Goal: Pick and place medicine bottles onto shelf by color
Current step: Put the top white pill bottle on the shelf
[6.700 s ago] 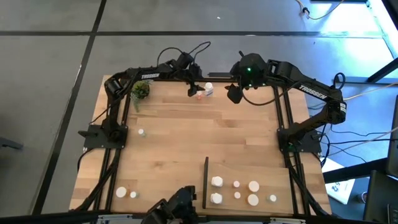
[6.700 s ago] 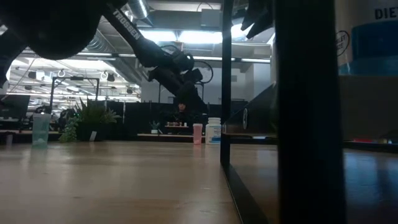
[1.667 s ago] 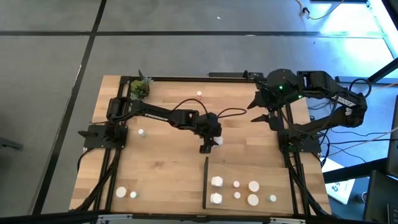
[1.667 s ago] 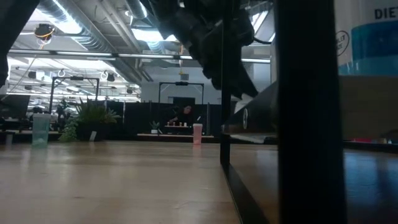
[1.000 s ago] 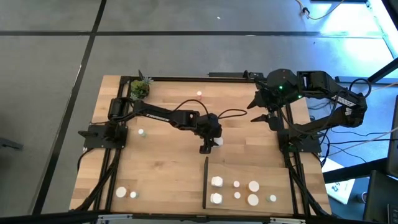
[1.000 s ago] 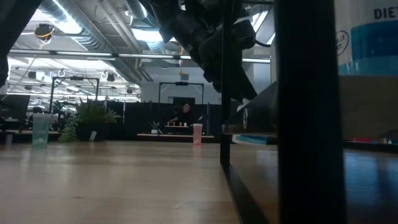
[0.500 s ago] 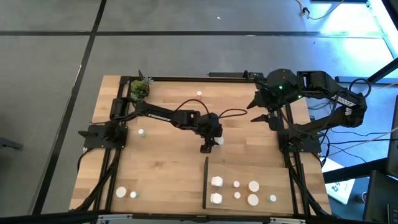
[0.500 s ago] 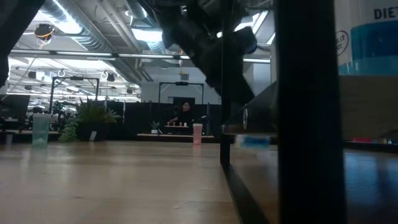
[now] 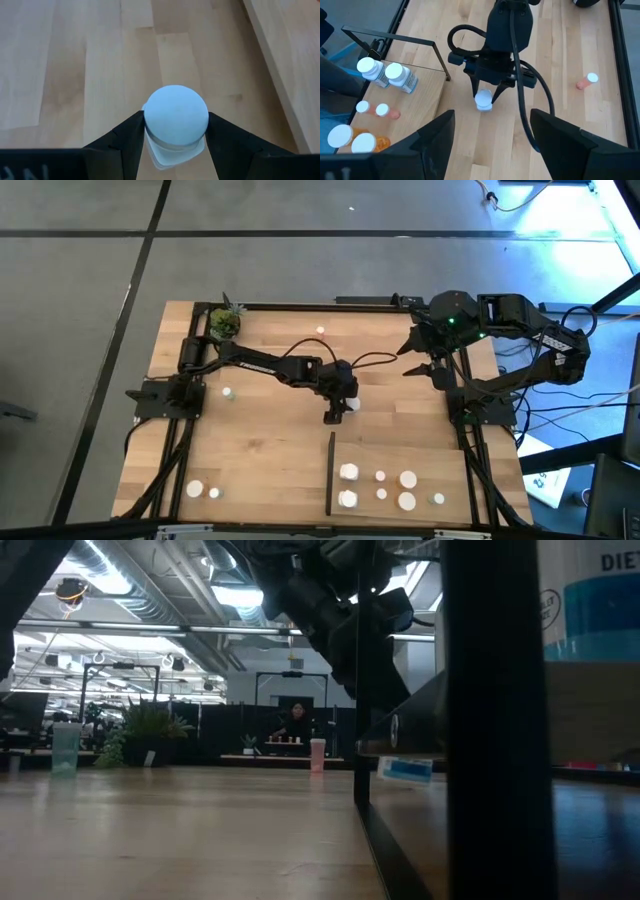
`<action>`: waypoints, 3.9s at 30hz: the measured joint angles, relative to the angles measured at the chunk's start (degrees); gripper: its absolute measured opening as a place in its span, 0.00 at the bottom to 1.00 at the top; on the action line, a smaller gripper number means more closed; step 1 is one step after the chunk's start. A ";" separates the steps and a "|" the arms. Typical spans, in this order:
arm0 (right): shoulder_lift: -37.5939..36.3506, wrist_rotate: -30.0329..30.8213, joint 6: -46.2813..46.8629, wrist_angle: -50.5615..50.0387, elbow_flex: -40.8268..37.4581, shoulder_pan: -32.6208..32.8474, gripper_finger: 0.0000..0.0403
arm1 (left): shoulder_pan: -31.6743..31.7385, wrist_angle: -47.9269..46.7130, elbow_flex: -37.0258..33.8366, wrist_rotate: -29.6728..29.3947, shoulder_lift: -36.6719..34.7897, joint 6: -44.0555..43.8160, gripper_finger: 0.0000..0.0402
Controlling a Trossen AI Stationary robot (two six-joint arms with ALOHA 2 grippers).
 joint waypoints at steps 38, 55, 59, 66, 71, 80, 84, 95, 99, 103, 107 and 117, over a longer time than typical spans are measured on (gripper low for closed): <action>-0.02 0.02 0.01 0.39 0.00 0.00 0.65 | 0.22 -8.59 -0.09 -9.44 -10.22 -1.44 0.65; -0.02 0.01 0.01 1.17 -0.01 0.01 0.65 | -1.55 -14.32 0.17 -17.81 -20.80 -5.10 0.64; 0.00 0.02 0.01 1.38 -0.02 0.00 0.65 | -1.58 -18.34 0.24 -17.86 -22.90 -6.47 0.64; 0.00 0.00 -0.01 1.83 -0.01 0.00 0.65 | -2.05 -22.20 -0.07 -18.03 -26.49 -7.94 0.64; -0.02 0.02 0.01 2.08 -0.02 0.00 0.65 | -2.71 -22.84 0.14 -19.81 -29.51 -8.98 0.64; 0.00 0.00 0.01 2.84 -0.02 0.02 0.65 | -4.29 -25.02 -5.61 -23.20 -40.78 -12.34 0.64; 0.00 0.00 0.01 3.19 -0.02 0.00 0.65 | -5.44 -24.30 -9.63 -25.49 -46.26 -15.23 0.64; -0.02 -0.03 3.29 6.60 -0.02 0.01 0.65 | -9.17 -23.77 -15.59 -31.32 -52.26 -19.59 0.64; -0.02 -0.03 6.28 7.62 -0.02 0.02 0.65 | -9.69 -24.06 -15.80 -31.91 -52.42 -19.65 0.64; -0.02 -0.04 11.26 7.93 -0.02 0.00 0.65 | -9.66 -24.12 -15.80 -32.46 -52.41 -19.55 0.64; 1.09 0.00 13.39 7.73 -0.12 0.02 0.65 | -9.68 -24.14 -15.80 -32.46 -52.41 -19.49 0.64; 10.16 3.41 10.35 8.52 -5.77 2.49 0.65 | -9.66 -24.23 -15.80 -32.48 -52.41 -19.48 0.64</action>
